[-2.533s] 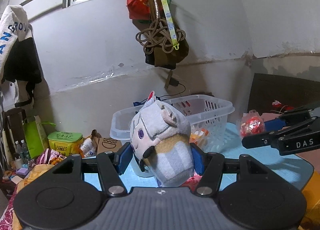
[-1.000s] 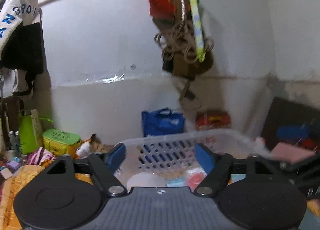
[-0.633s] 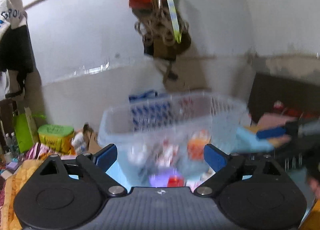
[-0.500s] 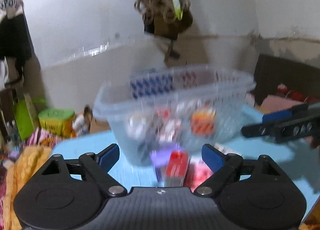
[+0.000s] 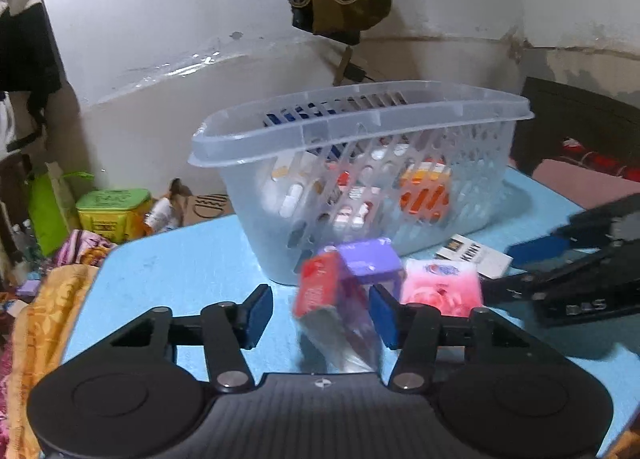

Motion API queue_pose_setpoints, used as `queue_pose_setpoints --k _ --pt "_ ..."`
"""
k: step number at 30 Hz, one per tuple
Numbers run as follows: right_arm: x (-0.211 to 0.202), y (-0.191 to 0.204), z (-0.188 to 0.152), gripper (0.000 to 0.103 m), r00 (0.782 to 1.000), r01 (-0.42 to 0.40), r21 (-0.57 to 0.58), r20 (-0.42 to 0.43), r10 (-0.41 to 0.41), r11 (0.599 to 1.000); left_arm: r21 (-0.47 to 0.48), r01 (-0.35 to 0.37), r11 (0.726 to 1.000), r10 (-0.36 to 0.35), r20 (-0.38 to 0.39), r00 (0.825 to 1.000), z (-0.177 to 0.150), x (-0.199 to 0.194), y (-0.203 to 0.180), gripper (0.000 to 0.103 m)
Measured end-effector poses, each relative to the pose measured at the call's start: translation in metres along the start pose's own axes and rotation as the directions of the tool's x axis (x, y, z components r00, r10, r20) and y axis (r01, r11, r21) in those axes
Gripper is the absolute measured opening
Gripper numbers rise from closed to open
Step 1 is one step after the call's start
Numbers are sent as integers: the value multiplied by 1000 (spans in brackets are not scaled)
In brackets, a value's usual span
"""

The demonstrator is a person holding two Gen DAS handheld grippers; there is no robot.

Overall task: Organize objects
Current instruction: 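Grasp the KENT pack with the right gripper while the left grasps the red cellophane box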

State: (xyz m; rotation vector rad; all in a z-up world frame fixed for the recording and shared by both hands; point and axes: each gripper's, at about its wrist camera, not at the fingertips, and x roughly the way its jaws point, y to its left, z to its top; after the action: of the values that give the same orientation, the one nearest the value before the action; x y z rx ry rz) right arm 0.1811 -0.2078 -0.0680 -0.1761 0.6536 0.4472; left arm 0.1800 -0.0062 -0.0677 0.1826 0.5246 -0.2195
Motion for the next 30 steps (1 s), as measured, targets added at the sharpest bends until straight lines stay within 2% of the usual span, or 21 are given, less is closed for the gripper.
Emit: queue_pose_setpoints --k 2,3,5,10,11,12,15,17,22,30 --pt "2 3 -1 52 1000 1 -9 8 -1 1000 23 -6 1000 6 3 1000 -3 -1 -4 71" --pt "2 3 0 51 1000 -2 -6 9 2 1000 35 -14 999 14 5 1000 -4 -1 -5 72" --pt "0 1 -2 40 1000 -18 -4 12 18 1000 46 -18 999 18 6 1000 -5 -2 -6 72" --pt "-2 -4 0 40 1000 -26 -10 0 26 1000 33 -12 999 12 -15 1000 -6 5 -3 75" --pt "-4 -6 0 40 1000 -26 -3 2 26 1000 32 -13 999 14 -17 1000 -6 6 -4 72" --pt "-7 -9 1 40 1000 -24 4 7 24 1000 28 -10 1000 10 -17 1000 -6 7 -3 62" --pt "-19 -20 3 40 999 -36 48 36 34 998 13 -4 1000 4 -2 1000 -7 5 -3 61" --pt "-28 -26 6 40 998 -36 65 60 32 997 48 -34 998 32 32 999 -7 -1 -8 60" --pt "-47 -27 10 40 991 -39 77 128 29 996 58 -36 998 31 87 996 -1 -19 -12 60" --pt "-79 -19 22 40 964 -69 60 261 51 996 4 -54 999 53 174 983 16 -50 -4 58"
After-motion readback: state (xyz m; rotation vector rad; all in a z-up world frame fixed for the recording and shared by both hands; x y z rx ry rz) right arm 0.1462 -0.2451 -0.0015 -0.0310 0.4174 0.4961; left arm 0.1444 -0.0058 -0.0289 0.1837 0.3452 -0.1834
